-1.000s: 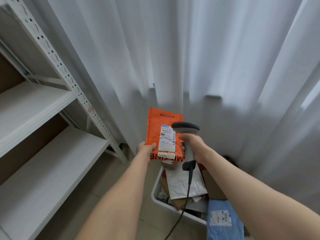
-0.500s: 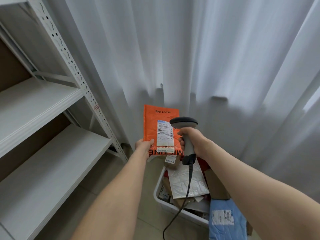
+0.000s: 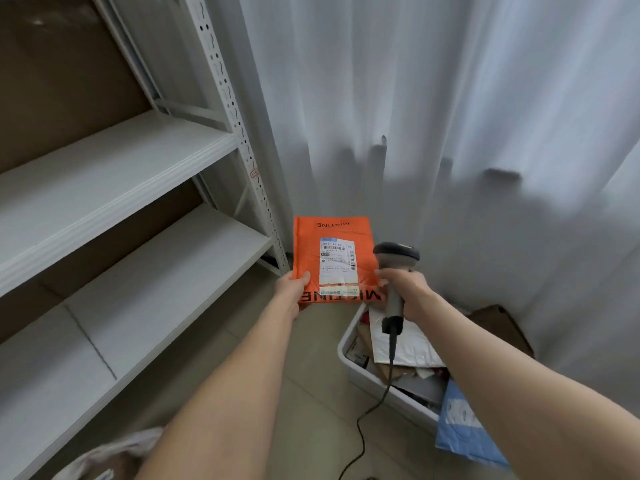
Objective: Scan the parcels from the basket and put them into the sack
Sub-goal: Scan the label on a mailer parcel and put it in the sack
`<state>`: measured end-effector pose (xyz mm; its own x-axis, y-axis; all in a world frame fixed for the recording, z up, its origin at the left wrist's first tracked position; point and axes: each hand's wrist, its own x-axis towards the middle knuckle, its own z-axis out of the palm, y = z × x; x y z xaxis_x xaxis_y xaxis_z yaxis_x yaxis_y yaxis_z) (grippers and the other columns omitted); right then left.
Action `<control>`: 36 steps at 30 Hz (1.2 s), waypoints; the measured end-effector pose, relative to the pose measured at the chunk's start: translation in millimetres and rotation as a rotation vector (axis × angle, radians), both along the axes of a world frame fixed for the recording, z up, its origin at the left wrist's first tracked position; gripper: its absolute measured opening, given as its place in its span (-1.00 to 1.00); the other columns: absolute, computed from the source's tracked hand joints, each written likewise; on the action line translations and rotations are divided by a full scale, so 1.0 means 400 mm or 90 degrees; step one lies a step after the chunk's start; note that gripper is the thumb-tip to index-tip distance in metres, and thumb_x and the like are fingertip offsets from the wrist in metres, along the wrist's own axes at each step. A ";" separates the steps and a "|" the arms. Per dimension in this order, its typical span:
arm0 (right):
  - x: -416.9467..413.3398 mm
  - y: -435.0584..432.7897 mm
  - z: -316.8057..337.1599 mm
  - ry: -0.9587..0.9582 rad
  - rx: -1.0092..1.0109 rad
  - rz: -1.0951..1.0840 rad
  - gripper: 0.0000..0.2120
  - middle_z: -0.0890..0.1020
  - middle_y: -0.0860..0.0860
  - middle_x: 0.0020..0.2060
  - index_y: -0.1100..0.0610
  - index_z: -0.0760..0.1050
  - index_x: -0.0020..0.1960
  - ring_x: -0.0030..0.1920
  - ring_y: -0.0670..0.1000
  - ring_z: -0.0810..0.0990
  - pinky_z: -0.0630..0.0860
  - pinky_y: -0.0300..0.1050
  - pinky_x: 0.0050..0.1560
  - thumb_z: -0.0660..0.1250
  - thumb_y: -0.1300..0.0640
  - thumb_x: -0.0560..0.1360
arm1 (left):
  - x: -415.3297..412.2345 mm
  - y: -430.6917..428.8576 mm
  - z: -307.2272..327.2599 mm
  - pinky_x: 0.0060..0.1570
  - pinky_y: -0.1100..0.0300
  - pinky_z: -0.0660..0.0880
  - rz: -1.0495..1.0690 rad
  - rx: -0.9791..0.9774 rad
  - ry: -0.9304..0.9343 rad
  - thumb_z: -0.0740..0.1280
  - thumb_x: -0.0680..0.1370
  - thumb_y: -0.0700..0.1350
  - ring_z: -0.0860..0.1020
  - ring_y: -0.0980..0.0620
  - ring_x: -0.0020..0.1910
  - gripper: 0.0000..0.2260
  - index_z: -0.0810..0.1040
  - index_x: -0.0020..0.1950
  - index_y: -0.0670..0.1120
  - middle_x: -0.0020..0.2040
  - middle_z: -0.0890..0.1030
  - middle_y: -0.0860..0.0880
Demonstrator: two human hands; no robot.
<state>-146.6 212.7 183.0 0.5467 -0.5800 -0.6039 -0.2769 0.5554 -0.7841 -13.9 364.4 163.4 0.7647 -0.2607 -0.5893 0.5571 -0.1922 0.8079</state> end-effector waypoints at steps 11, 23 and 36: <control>-0.113 0.433 -0.101 0.011 0.088 0.109 -0.87 0.58 0.20 -0.28 0.26 0.40 -0.09 -0.42 0.09 0.61 0.54 -0.15 -0.46 0.35 0.38 0.47 | -0.246 0.492 -0.090 -0.34 0.13 0.62 0.092 0.039 0.055 0.34 0.51 -0.32 0.63 -0.03 -0.20 -0.69 0.43 0.18 -0.02 -0.10 0.63 -0.11; -0.052 0.903 -0.220 0.056 0.150 0.281 -0.89 0.54 0.13 -0.23 0.26 0.44 -0.02 -0.33 0.13 0.61 0.51 -0.15 -0.45 0.34 0.35 0.50 | -0.322 1.005 -0.256 -0.40 0.12 0.59 0.341 0.156 0.078 0.24 0.56 -0.31 0.61 -0.07 -0.20 -0.85 0.51 -0.09 -0.08 -0.15 0.62 -0.13; 0.133 1.318 -0.560 0.111 0.185 0.279 -0.92 0.57 0.14 -0.26 0.25 0.46 -0.13 -0.31 0.11 0.63 0.57 -0.16 -0.35 0.36 0.34 0.49 | -0.107 1.455 -0.617 0.03 0.10 0.46 0.140 0.552 0.020 0.21 0.59 -0.16 0.55 -0.21 0.14 -0.74 0.57 0.21 -0.20 0.16 0.59 -0.23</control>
